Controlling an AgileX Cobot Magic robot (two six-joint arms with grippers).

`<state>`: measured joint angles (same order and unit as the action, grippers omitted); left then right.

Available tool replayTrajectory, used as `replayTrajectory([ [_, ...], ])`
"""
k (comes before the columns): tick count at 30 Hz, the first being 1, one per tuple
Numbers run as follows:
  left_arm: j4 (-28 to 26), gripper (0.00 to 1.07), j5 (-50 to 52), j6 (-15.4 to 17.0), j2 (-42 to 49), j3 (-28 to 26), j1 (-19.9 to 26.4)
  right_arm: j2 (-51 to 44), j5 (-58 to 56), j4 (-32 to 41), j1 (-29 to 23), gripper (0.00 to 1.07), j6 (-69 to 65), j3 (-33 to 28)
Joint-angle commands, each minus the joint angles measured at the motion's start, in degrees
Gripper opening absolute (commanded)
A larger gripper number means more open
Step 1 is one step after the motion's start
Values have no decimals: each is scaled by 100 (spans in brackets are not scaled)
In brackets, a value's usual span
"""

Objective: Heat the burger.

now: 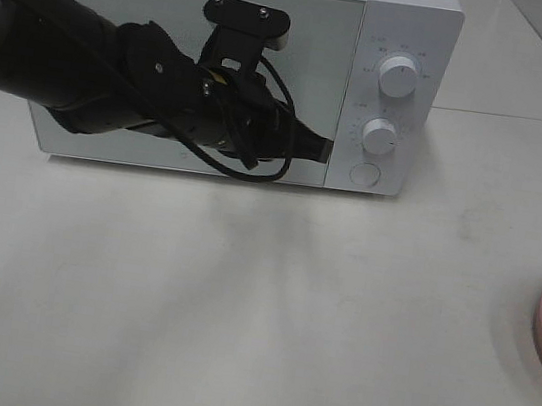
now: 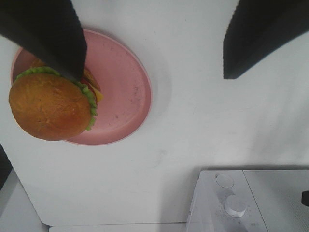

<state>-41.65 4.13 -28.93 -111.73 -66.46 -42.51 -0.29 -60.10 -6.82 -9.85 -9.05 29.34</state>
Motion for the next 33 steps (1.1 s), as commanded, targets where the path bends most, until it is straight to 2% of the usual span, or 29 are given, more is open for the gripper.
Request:
replayTrajectory([
  [1,-80,66,-590,17,138,6,-40,-149,40,0,46,75,29,-11],
  [2,-74,81,-739,52,166,6,-40,-149,40,0,46,75,29,-11],
  [3,-74,102,-1117,97,218,6,-40,-149,40,0,46,75,29,-11],
  [7,80,99,-1725,92,304,6,-40,-149,40,0,46,75,29,-11],
  [8,304,99,-2194,92,395,6,-40,-149,40,0,46,75,29,-11],
  [10,413,99,-2378,92,435,6,-40,-149,40,0,46,75,29,-11],
  [11,745,99,-2842,92,544,6,-40,-149,40,0,46,75,29,-11],
  [12,745,99,-2842,92,544,6,-40,-149,40,0,46,75,29,-11],
  [13,1083,99,-3329,92,676,6,-29,-149,40,0,46,75,29,-11],
  [17,1278,99,-4079,120,871,6,74,-149,40,0,46,75,29,-11],
  [18,1306,99,-4526,195,1014,6,189,-149,40,0,46,75,29,-11],
  [20,1306,99,-4687,223,1083,6,269,-149,40,0,46,75,29,-11],
  [23,1312,98,-5426,384,1335,6,630,-149,40,0,46,75,29,-11],
  [25,1312,98,-5558,413,1398,6,728,-149,40,0,46,75,29,-11],
  [27,1346,98,-5999,470,1610,6,1094,-149,40,0,46,75,29,-11],
  [28,1346,98,-5999,470,1610,6,1094,-149,40,0,46,75,29,-11],
  [30,1541,98,-6486,619,1879,6,1576,-149,40,0,46,75,29,-11],
  [33,1639,98,-6600,705,1942,6,1719,-149,40,0,46,75,29,-11],
])
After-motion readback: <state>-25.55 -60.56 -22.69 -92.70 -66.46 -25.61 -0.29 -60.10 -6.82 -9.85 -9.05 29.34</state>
